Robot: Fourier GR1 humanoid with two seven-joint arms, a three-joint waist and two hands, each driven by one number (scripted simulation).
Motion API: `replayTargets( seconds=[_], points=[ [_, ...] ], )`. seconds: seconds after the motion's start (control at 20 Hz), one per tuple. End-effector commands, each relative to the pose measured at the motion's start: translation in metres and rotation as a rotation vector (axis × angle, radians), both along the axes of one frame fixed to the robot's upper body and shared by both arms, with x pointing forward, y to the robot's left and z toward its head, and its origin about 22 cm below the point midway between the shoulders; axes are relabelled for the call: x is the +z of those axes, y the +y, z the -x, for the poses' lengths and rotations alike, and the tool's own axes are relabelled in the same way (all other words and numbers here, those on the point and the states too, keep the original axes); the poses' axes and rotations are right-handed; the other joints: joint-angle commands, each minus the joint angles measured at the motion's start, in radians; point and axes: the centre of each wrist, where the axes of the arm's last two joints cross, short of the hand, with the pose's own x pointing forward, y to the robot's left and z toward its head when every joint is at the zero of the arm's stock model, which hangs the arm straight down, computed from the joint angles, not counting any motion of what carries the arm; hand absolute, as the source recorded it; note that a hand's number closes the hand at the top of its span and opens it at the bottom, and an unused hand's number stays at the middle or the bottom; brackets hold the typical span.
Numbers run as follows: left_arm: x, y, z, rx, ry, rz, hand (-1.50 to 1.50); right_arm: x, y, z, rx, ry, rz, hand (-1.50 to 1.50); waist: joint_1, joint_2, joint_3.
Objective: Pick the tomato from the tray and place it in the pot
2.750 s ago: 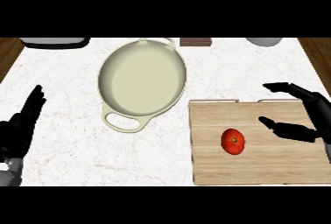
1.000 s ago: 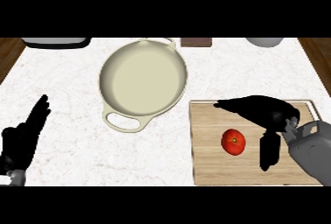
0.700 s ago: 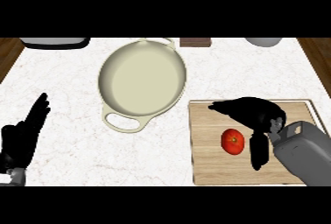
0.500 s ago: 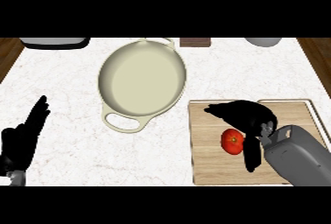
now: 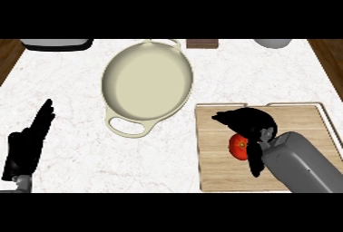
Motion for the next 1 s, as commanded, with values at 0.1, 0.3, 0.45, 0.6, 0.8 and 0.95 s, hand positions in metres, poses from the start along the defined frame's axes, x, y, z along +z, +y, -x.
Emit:
replayTargets(
  seconds=[0.1, 0.3, 0.45, 0.6, 0.8, 0.95],
  points=[
    [-0.007, -0.005, 0.003, 0.006, 0.008, -0.009, 0.00, -0.020, -0.012, 0.006, 0.012, -0.008, 0.055, -1.50, -0.002, 0.000, 0.000],
    [0.016, 0.013, -0.015, -0.004, -0.013, 0.012, 0.00, -0.033, -0.012, 0.004, 0.002, -0.005, 0.020, -1.50, -0.002, 0.000, 0.000],
    [-0.001, 0.014, -0.012, -0.004, 0.004, 0.002, 0.00, -0.035, 0.003, -0.001, -0.004, -0.010, 0.038, -1.50, -0.002, 0.000, 0.000],
    [0.016, 0.012, -0.015, -0.004, 0.004, -0.006, 0.00, -0.028, -0.004, -0.015, 0.022, 0.046, 0.043, -1.50, -0.001, 0.001, 0.000],
    [0.016, -0.002, 0.000, 0.021, -0.011, 0.000, 0.00, -0.053, 0.005, 0.010, 0.097, -0.013, 0.005, 1.50, 0.001, 0.000, 0.000],
    [0.016, 0.003, -0.007, 0.008, 0.003, -0.010, 0.00, -0.048, -0.004, -0.008, 0.107, -0.018, -0.007, 1.50, 0.001, 0.000, 0.000]
  ],
)
